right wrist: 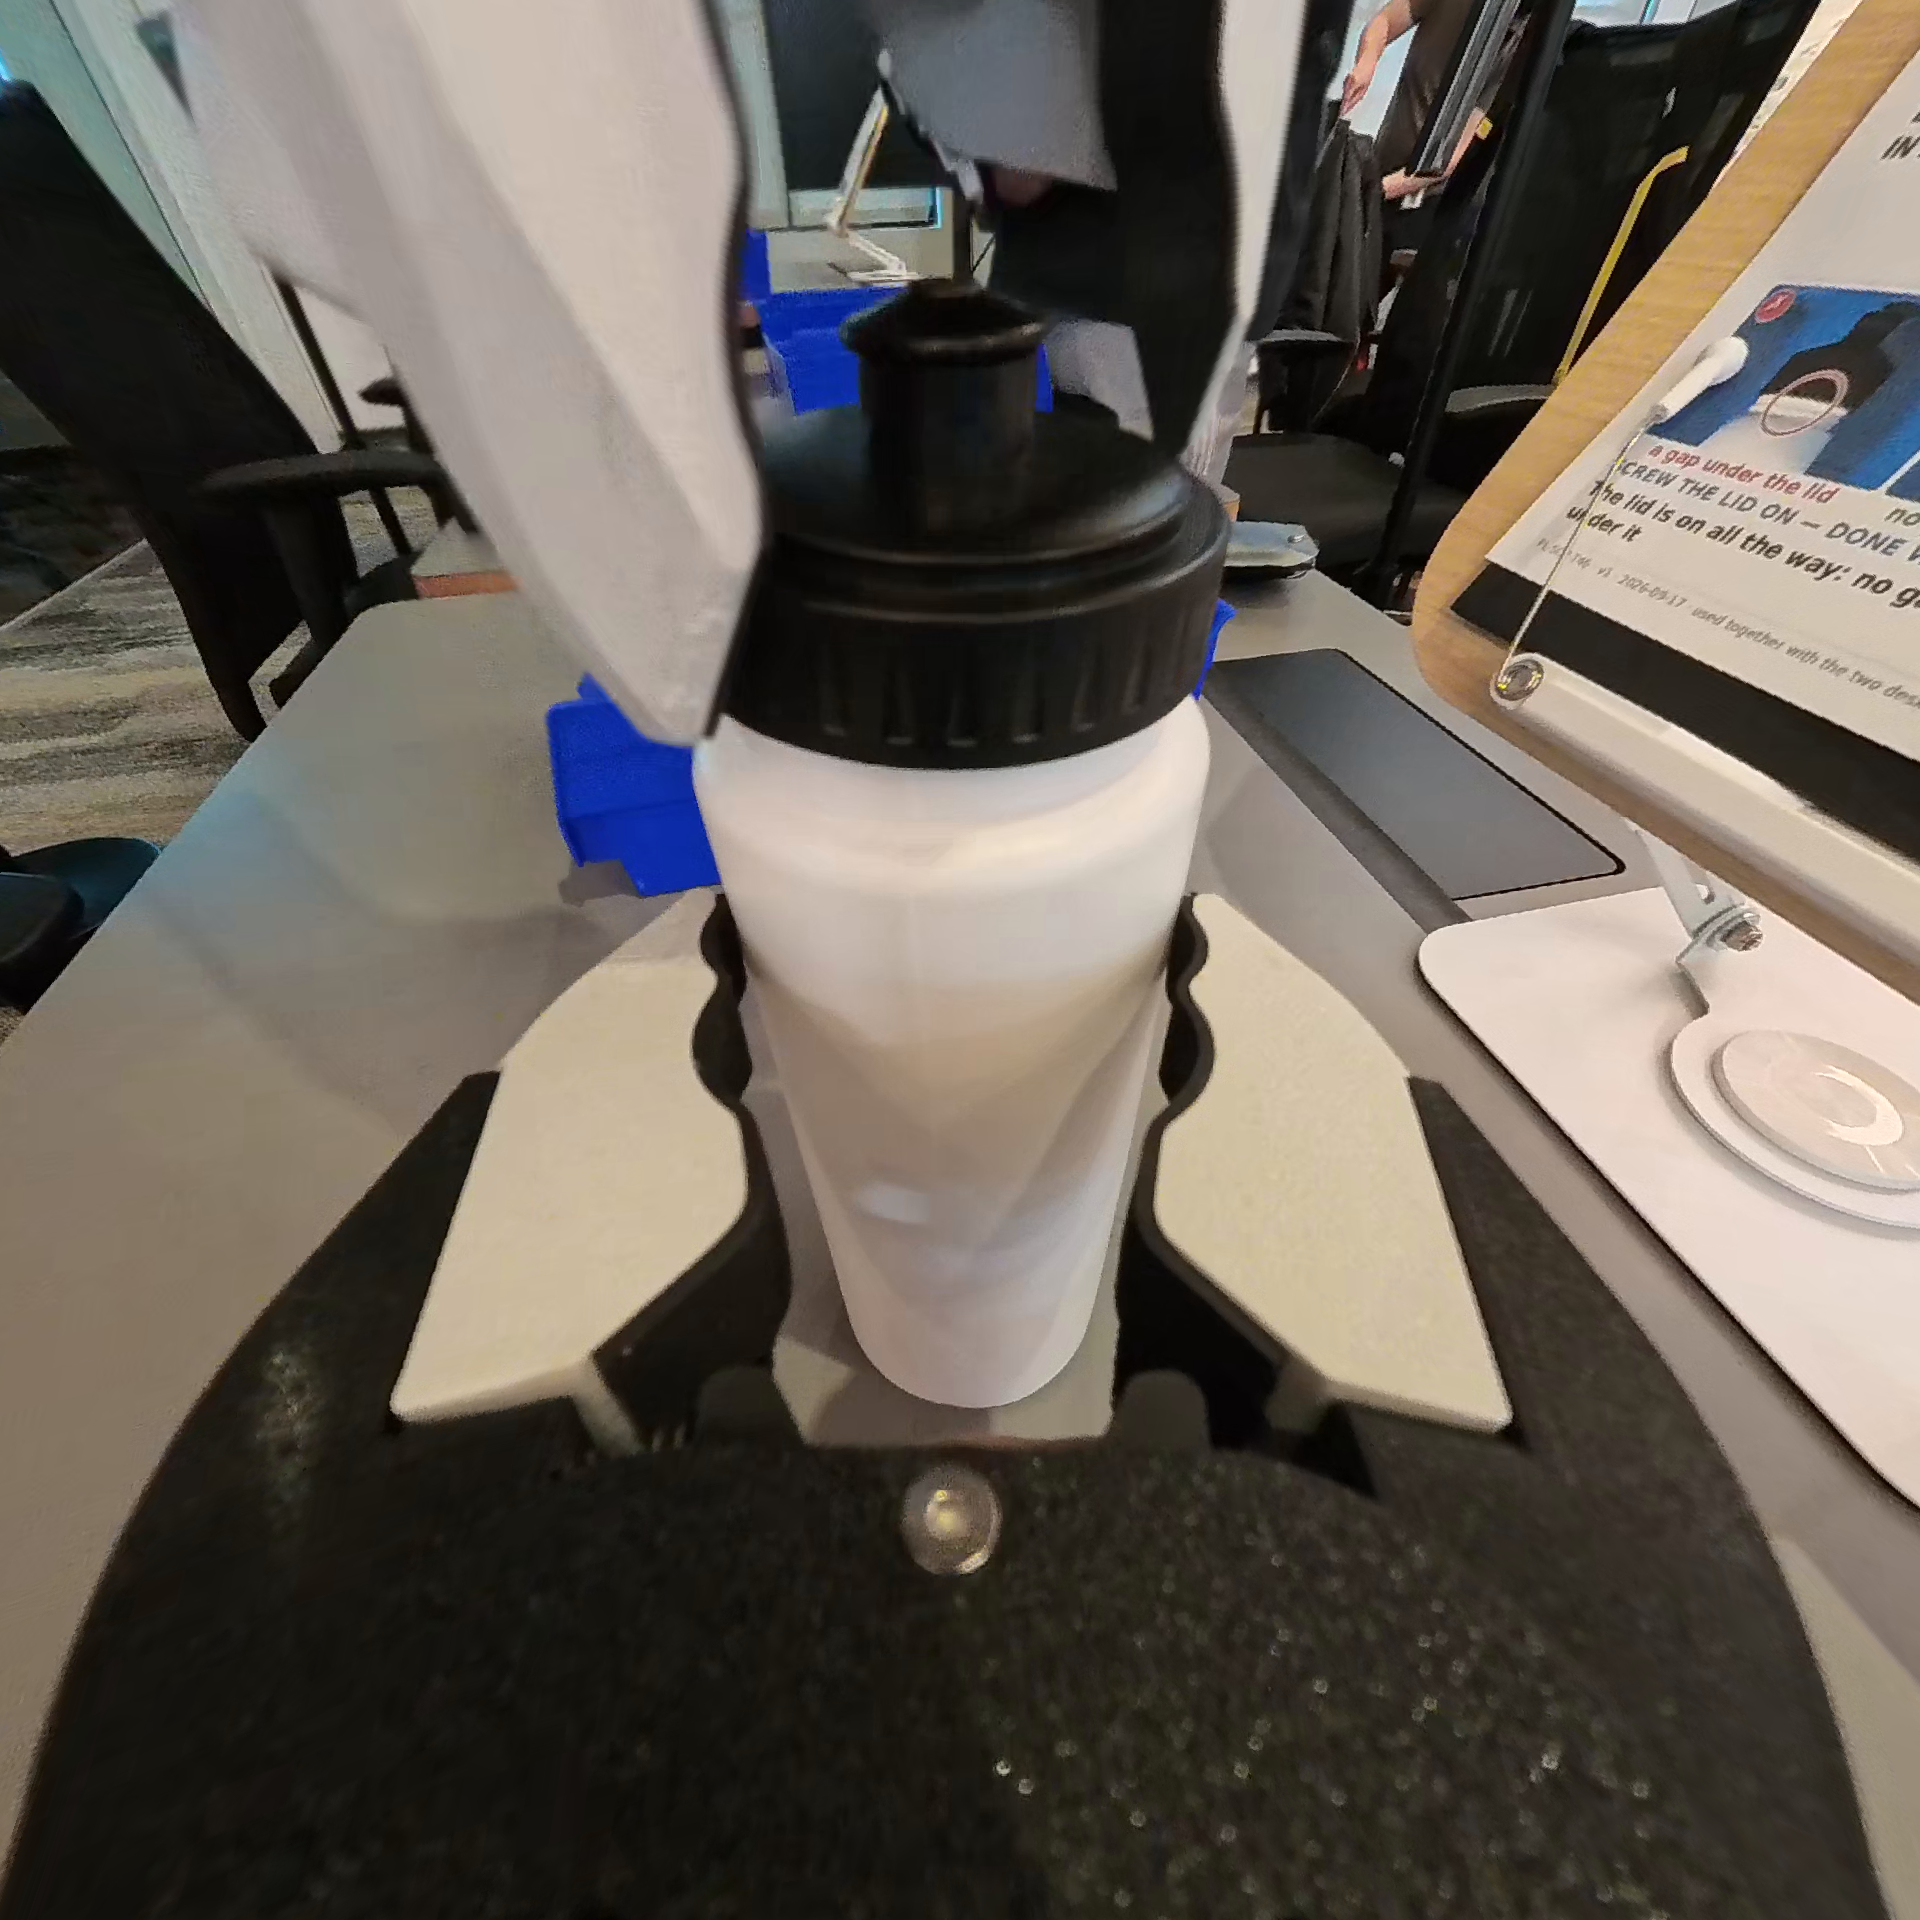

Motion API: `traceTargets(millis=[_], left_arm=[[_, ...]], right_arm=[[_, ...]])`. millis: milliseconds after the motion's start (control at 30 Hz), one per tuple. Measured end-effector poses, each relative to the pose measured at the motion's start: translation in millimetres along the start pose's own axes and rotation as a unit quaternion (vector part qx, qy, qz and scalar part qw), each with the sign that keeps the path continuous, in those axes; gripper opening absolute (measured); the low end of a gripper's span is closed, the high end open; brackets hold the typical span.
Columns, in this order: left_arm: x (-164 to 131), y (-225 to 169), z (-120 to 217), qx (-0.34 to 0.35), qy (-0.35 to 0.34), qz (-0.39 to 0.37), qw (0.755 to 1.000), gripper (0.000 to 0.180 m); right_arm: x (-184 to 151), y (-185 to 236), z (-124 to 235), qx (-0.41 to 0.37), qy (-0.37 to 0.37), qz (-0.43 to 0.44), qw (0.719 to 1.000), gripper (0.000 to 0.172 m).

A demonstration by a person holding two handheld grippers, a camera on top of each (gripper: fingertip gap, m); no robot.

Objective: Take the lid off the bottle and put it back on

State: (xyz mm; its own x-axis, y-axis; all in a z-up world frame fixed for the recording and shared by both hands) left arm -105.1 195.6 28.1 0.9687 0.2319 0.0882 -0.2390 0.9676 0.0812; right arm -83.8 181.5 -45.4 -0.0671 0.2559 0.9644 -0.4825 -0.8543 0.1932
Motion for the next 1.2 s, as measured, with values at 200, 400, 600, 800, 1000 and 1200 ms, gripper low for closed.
traceTargets(millis=[200, 400, 600, 800, 1000, 1200], left_arm=[[5.3, -8.9, -7.1, -0.046, 0.029, -0.006, 0.999, 0.074], [-0.6, -13.2, -7.3, -0.047, 0.023, -0.209, 0.977, 0.074], [-0.5, -11.8, -10.4, -0.042, -0.019, -0.377, 0.925, 0.076], [5.5, 5.8, 11.2, 0.011, -0.038, -0.293, 0.955, 0.092], [-5.1, 0.7, 22.9, -0.035, -0.030, -0.058, 0.997, 0.105], [-9.6, -3.9, 9.9, -0.021, 0.027, -0.007, 0.999, 0.099]], right_arm=[[-0.2, 0.2, 0.0, 0.002, 0.000, 0.000, 1.000, 0.078], [-0.5, 4.2, -1.5, 0.005, 0.007, 0.013, 1.000, 0.078], [-0.6, 2.5, -1.4, 0.004, 0.001, 0.006, 1.000, 0.078], [-1.2, -0.8, -0.7, 0.004, -0.020, -0.012, 1.000, 0.078], [-0.7, 2.6, -2.7, -0.009, 0.009, 0.000, 1.000, 0.078], [-1.2, 6.4, -3.4, -0.031, 0.013, 0.002, 0.999, 0.078]])
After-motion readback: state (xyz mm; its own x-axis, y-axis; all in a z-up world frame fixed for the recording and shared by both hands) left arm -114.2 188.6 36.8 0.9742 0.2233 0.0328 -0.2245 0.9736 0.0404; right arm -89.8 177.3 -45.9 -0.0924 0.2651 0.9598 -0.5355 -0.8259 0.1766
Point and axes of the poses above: each gripper's, where its closed fingertips meet, z back along the fingers, x out of its top, y = z × x across the jaws, the point moved 3 cm from there along z, back along the fingers, and after that the axes turned 10 degrees about -z, right-handed, at the moved point
